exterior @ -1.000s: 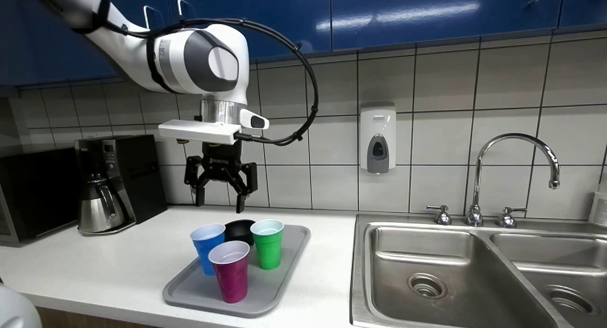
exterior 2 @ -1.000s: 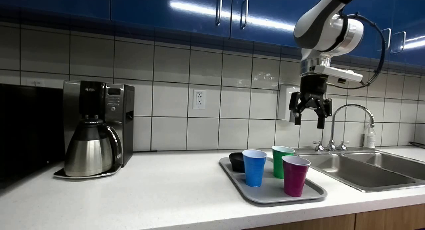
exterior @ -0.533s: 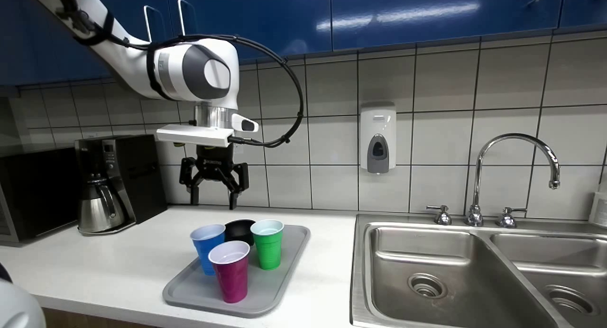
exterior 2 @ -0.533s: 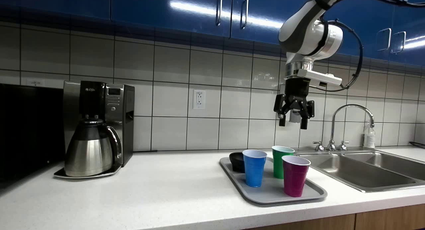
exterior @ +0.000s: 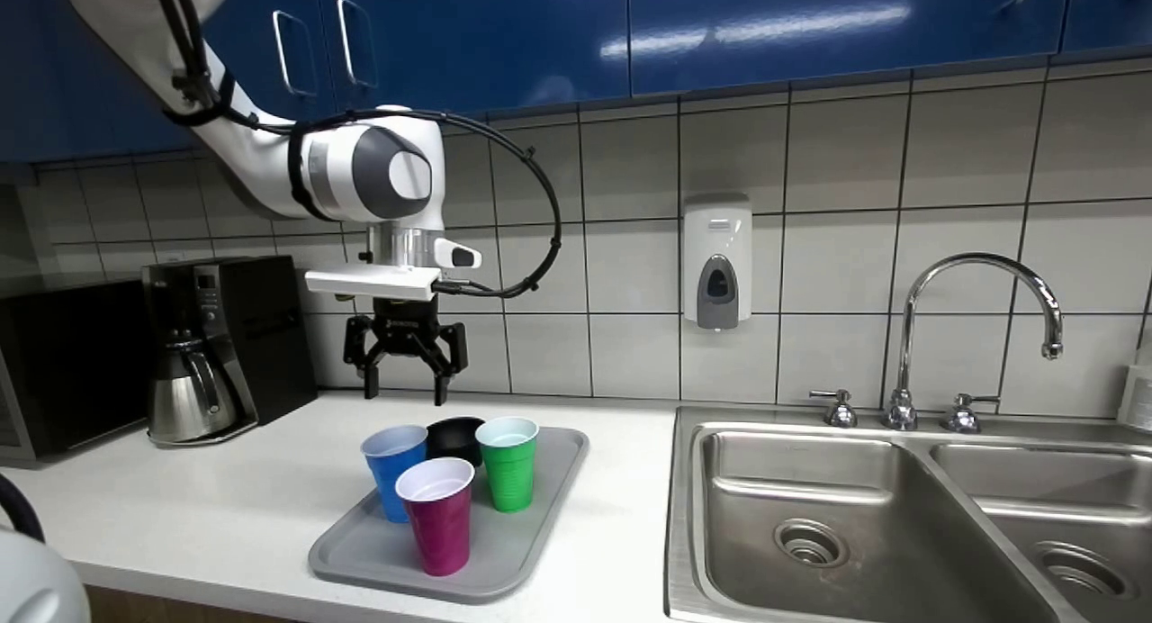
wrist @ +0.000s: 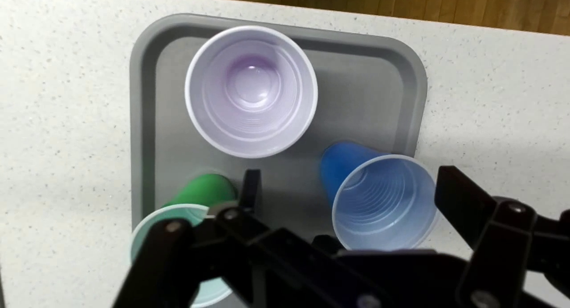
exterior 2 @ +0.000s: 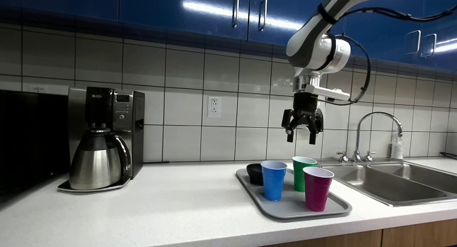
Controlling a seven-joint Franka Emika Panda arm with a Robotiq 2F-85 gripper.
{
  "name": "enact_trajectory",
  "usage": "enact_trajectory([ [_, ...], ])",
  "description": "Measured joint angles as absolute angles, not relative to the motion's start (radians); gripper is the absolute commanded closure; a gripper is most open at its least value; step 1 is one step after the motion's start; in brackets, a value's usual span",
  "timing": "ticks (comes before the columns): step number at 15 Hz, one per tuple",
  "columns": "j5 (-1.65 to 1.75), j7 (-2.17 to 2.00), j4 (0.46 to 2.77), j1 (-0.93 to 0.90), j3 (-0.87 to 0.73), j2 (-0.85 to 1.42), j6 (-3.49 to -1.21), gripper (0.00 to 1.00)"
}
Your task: Take the cups off of the tray
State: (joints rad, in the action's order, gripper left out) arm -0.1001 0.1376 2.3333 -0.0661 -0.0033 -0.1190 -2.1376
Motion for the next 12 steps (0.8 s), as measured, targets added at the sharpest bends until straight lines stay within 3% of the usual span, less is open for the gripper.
enact_trajectory([
  [12,-0.079,0.129,2.308,-0.087,0.045,0.028,-2.295,0.0],
])
